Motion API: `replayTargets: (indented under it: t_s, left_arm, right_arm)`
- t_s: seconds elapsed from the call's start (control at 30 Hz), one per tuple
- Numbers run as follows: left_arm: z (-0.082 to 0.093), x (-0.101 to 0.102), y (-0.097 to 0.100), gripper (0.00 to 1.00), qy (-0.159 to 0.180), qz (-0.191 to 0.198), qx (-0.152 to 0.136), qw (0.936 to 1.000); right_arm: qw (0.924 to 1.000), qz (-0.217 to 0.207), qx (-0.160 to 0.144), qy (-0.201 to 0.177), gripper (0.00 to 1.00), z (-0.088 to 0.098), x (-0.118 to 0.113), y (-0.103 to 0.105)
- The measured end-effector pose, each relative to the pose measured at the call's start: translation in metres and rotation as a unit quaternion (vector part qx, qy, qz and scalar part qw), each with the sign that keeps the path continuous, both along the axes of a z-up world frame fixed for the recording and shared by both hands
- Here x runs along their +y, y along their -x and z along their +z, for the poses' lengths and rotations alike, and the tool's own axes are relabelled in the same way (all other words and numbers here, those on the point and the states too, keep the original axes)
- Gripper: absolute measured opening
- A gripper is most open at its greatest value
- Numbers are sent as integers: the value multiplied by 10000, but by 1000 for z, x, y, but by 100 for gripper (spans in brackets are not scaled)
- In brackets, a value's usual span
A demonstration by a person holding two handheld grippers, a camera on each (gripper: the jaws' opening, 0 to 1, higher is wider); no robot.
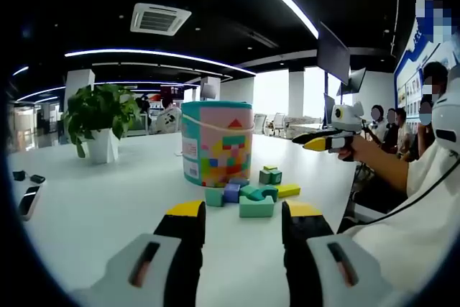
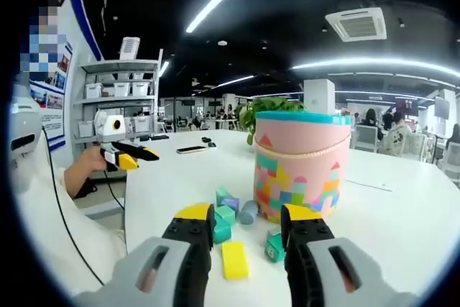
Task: Arrange the toys in the designated storage area by placing each visible toy with the group until no toy remains scattered across the table.
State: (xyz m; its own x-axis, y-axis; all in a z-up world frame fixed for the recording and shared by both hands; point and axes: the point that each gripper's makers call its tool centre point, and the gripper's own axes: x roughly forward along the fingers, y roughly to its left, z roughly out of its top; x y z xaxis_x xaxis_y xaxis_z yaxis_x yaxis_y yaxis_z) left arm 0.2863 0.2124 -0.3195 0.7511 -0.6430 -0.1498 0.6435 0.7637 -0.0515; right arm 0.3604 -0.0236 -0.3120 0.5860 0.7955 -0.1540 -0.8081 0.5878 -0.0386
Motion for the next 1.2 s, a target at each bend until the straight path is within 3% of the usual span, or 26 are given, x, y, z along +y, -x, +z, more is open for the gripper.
replayTargets:
  t_s: [0.6, 0.93, 1.2]
  left_arm:
    - [0, 0, 0, 43, -27, -6, -2, 10000]
    - [-1, 0, 0, 43, -30, -10, 3, 10000]
    - [-3, -2, 0, 43, -37, -26, 20, 10000]
  right_arm:
    - [9971, 264, 353, 619, 35, -54, 3, 10]
    - [9940, 442, 530, 847, 35, -73, 12, 18]
    - [9907, 491, 668, 1082, 29, -85, 14, 20]
